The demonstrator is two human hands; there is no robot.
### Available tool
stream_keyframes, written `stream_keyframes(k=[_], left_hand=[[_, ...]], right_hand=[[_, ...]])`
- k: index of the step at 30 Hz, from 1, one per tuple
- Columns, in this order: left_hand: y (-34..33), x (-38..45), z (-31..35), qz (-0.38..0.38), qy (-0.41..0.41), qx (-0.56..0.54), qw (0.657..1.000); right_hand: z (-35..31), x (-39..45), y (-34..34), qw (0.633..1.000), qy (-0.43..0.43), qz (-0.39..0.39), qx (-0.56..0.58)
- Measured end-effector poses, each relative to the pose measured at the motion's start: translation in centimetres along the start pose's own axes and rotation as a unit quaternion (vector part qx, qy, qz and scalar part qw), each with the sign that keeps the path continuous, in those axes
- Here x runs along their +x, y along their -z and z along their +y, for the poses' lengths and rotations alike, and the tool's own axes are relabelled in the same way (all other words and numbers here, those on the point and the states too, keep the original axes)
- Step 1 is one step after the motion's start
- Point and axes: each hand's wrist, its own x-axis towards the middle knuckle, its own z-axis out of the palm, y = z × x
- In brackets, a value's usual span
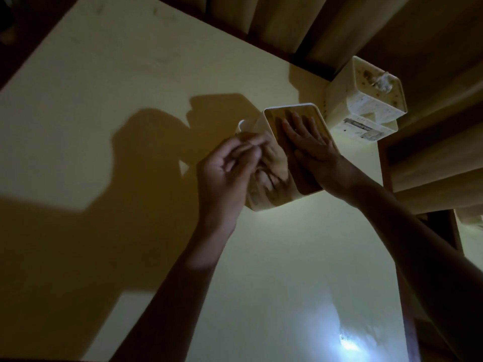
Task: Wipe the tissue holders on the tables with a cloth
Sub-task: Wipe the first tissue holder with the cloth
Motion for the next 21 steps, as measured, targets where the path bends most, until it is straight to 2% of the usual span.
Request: stream_keyframes(k=[2,5,8,10,12,14,16,19,21], left_hand=[[0.7,0.7,0.7,0.079,0.053,-0.061,0.994],[2.6,1.6,1.3,0.108,0.097,-0.132,0.98],[3.9,2.0,1.6,0.13,0.109,-0.12,0.978],[4.7,2.2,1.7,0.151,0.089,-0.077,0.981],[5.5,2.4,2.0,0.159,0.037,0.034,0.986],[6.3,2.6,2.4,0.133,-0.031,0.209,0.968],[6.9,2.8,2.9,0.101,-0.079,0.349,0.928],[7.0,3.1,3.7,0.062,-0.086,0.474,0.874],[6.4,2.9,3.8,0.053,-0.096,0.554,0.825]], right_hand=[[-0.2,-0.2,0.1,1.0,-0.007,-0.004,0.007],[-0.9,-0.3,0.1,0.999,-0.028,-0.008,0.036],[-1.6,-0.3,-0.1,0.998,-0.045,-0.001,0.035],[-1.7,-0.4,-0.3,0.999,-0.03,0.003,-0.025],[-1.3,-0.5,-0.5,0.998,-0.001,0.02,-0.064],[-1.1,-0.4,-0.5,0.997,0.002,0.034,-0.063],[-1.2,-0.3,-0.6,0.997,0.002,0.039,-0.06],[-1.5,-0.2,-0.3,0.998,0.026,0.025,-0.06],[-1.6,-0.2,0.1,0.996,0.036,-0.005,-0.087]])
